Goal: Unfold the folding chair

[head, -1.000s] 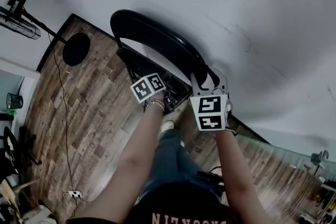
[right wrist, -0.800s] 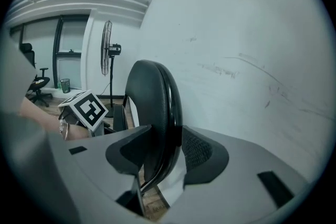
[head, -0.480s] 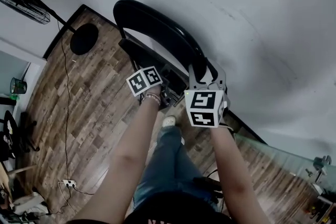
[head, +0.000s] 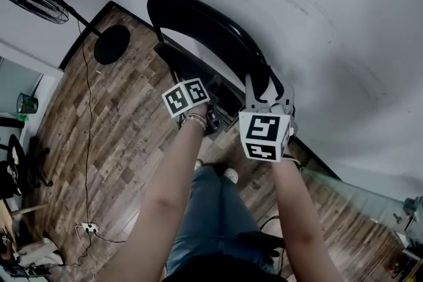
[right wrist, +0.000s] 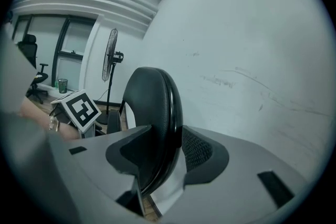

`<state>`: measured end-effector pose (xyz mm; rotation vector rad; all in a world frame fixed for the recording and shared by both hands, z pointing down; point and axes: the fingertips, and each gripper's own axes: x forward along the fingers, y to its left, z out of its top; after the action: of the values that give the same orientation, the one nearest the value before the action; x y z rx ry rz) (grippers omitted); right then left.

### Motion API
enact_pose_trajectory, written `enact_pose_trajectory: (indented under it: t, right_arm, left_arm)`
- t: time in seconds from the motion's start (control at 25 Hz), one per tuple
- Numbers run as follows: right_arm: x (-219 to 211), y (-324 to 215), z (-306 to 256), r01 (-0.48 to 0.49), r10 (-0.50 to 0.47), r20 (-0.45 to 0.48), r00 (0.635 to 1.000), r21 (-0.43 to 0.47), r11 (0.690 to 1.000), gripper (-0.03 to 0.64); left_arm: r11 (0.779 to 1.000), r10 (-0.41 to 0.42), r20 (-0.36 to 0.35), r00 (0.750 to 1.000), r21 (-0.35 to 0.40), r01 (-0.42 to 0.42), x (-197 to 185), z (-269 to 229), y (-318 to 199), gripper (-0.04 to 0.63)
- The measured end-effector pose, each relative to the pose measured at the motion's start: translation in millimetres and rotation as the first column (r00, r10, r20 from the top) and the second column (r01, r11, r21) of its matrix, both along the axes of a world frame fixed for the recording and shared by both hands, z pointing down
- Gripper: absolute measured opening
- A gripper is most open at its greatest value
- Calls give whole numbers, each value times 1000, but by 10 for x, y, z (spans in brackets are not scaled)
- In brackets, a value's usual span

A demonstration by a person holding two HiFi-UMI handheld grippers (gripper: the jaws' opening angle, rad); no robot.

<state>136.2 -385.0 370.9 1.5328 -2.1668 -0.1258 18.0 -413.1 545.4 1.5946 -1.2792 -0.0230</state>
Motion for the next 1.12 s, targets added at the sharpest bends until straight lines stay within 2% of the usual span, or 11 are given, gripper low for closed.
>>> enact_pose_trajectory:
  t: [0.72,1.12]
  right_arm:
    - [-197,251,26,-53,54,-15,998,53,997,184]
    - [-164,255,95,-120,120,-18,993,15,993,186]
  left_arm:
    - [997,78,-43,996,23,-77,-296,43,422,184]
    - [997,76,-109,991,25,-73,-520,151,800,187]
